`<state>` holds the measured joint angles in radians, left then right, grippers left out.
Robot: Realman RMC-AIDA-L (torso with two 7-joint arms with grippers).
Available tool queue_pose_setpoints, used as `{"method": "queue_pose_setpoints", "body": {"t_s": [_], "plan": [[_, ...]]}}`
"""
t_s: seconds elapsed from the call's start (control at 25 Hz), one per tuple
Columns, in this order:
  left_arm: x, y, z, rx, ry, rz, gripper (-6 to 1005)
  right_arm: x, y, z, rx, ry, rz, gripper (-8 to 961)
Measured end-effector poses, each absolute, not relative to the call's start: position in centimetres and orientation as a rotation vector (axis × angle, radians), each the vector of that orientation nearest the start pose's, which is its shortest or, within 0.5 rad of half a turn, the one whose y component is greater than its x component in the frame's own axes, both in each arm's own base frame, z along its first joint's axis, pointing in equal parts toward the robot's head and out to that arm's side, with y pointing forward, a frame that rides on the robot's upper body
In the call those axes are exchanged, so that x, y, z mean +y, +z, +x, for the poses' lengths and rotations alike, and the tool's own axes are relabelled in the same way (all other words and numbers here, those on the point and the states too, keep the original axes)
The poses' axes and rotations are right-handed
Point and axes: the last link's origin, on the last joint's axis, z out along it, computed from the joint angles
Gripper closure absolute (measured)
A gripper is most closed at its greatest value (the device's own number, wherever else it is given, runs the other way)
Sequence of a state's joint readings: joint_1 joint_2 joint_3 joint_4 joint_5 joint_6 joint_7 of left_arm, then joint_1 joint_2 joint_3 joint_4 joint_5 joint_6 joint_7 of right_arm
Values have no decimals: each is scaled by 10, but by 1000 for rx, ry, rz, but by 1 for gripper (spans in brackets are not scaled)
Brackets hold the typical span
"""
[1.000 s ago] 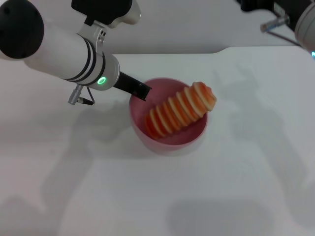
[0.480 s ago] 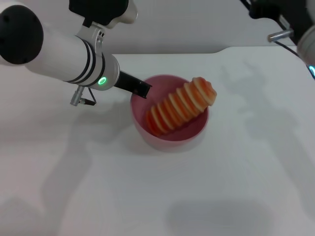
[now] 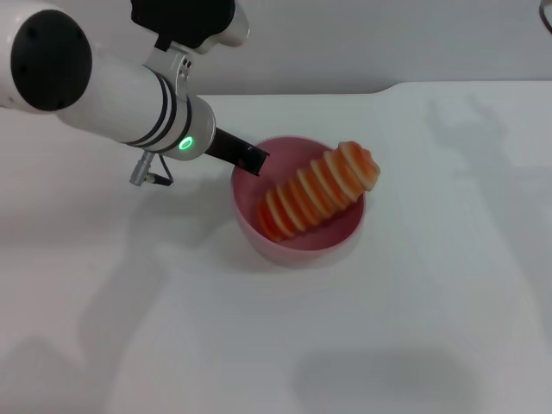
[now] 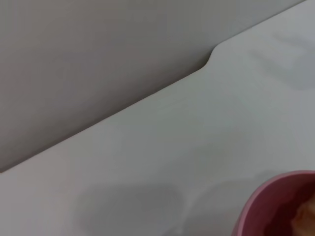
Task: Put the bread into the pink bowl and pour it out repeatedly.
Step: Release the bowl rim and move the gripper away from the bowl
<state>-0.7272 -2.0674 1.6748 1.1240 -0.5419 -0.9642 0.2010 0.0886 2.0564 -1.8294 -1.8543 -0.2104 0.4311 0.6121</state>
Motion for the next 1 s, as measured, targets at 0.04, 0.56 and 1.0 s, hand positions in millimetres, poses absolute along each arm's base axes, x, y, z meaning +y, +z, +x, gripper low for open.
{"method": "queue_pose_setpoints", "body": {"t_s": [0.04, 0.56, 1.0], "plan": [[409, -59, -140, -894, 160, -2358, 791, 352, 73, 127, 778, 623, -1703, 294], [408, -62, -145, -902, 170, -2355, 787, 368, 86, 187, 539, 624, -1629, 294], [405, -66, -144, -943, 155, -2346, 784, 325, 42, 208, 263, 653, -1390, 294]]}}
